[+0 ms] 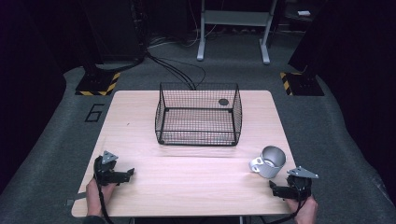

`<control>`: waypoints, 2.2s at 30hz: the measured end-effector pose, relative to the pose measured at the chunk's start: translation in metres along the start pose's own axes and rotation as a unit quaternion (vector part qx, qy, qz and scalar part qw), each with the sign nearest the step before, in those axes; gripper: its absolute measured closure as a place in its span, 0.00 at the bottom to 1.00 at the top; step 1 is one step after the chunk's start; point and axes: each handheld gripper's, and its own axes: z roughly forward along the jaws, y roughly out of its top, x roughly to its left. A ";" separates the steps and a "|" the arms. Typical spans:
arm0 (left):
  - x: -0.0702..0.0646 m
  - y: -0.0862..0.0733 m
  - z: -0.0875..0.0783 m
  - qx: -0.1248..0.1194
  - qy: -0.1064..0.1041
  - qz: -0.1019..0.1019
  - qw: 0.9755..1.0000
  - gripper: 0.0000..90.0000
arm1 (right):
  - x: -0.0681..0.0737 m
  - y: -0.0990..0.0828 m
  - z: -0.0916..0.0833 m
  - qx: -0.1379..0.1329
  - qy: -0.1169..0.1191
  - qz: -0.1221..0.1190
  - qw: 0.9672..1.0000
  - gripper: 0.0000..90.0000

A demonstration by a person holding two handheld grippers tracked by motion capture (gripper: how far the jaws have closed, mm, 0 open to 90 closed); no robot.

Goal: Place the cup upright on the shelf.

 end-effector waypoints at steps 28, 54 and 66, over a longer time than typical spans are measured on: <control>0.002 -0.001 0.001 -0.007 0.029 -0.028 0.999 0.00 | 0.011 0.043 -0.051 -0.032 0.032 0.020 0.999 0.00; 0.003 -0.001 0.001 -0.006 0.028 -0.028 0.999 0.00 | 0.021 0.096 -0.035 -0.023 0.051 0.019 0.998 0.00; 0.003 -0.001 0.001 -0.006 0.028 -0.027 0.999 0.00 | 0.019 0.102 -0.022 -0.007 0.047 0.024 0.999 0.00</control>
